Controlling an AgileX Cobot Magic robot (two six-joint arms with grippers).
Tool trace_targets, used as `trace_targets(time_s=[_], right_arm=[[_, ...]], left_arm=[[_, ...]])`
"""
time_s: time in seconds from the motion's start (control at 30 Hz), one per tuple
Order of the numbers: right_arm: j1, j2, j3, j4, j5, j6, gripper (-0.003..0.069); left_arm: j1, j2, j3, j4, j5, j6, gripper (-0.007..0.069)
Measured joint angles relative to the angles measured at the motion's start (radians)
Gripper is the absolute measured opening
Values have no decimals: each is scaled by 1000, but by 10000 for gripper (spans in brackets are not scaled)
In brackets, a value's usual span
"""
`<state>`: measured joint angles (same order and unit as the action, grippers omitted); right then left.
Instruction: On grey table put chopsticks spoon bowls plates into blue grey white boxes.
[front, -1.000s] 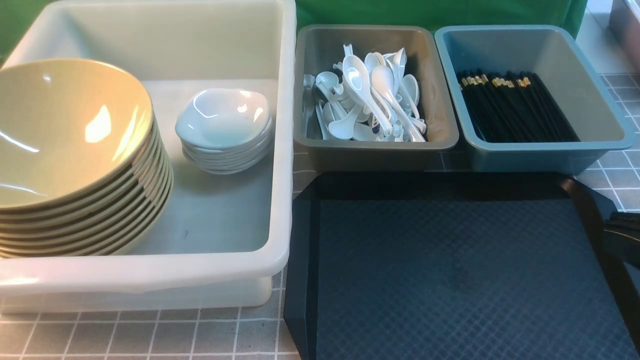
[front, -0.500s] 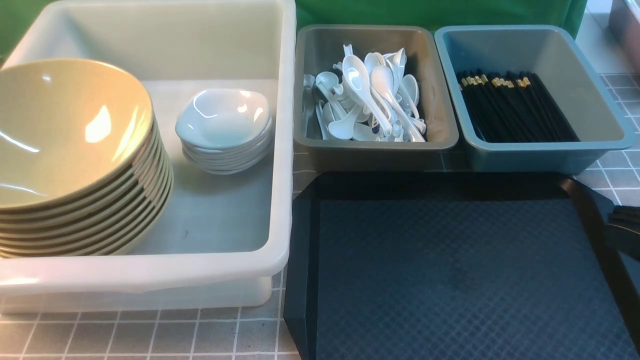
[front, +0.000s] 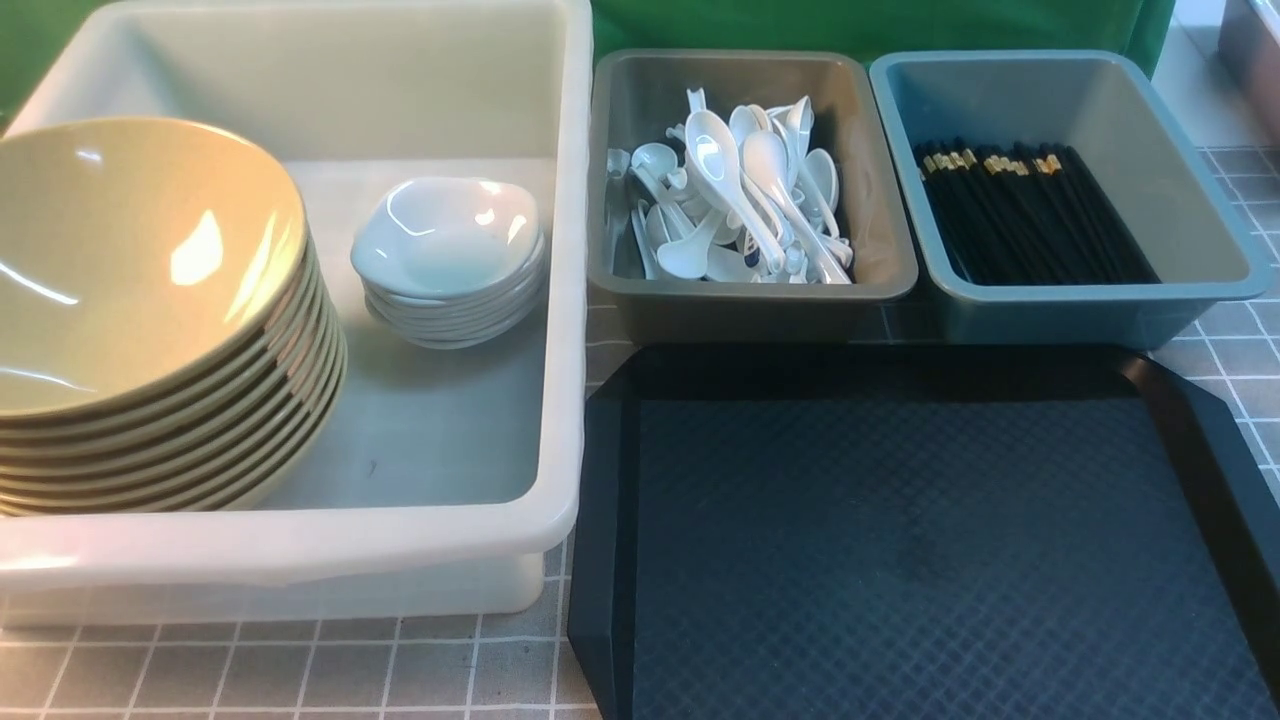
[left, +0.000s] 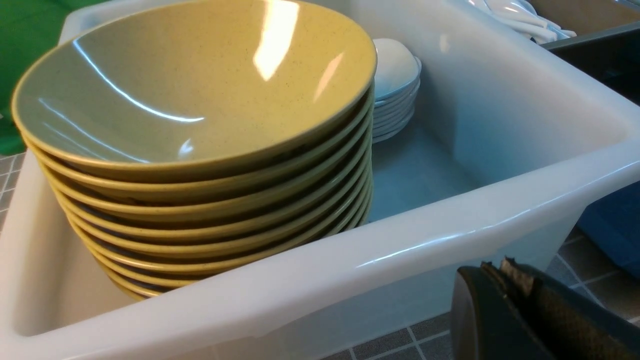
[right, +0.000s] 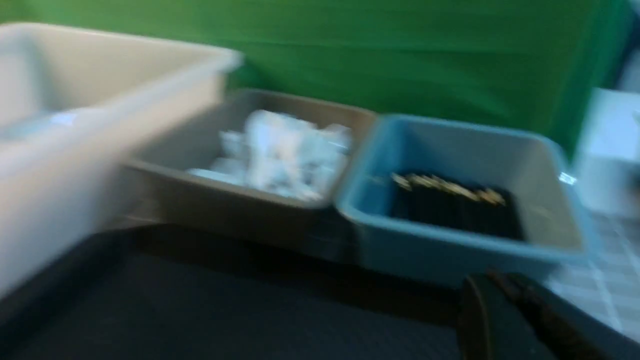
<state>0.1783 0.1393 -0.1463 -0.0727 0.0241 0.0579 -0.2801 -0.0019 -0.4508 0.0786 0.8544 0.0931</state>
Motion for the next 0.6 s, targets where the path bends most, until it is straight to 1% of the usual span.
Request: trace_targets(time_s=[0.1, 0.17, 0.3, 0.4, 0.6], right_arm=[[-90, -81, 99, 0, 4, 2, -1], [-150, -128, 151, 0, 37, 5, -1], [-235, -148, 171, 0, 104, 54, -1], [-259, -149, 170, 0, 134, 73, -1], [-260, -149, 156, 0, 222, 77, -1]], left_arm=[[0, 0, 0, 0, 0, 0, -11], [0, 0, 0, 0, 0, -3, -11], [0, 0, 0, 0, 0, -3, -11], [0, 0, 0, 0, -1, -3, -11], [0, 0, 0, 0, -1, -3, -11]])
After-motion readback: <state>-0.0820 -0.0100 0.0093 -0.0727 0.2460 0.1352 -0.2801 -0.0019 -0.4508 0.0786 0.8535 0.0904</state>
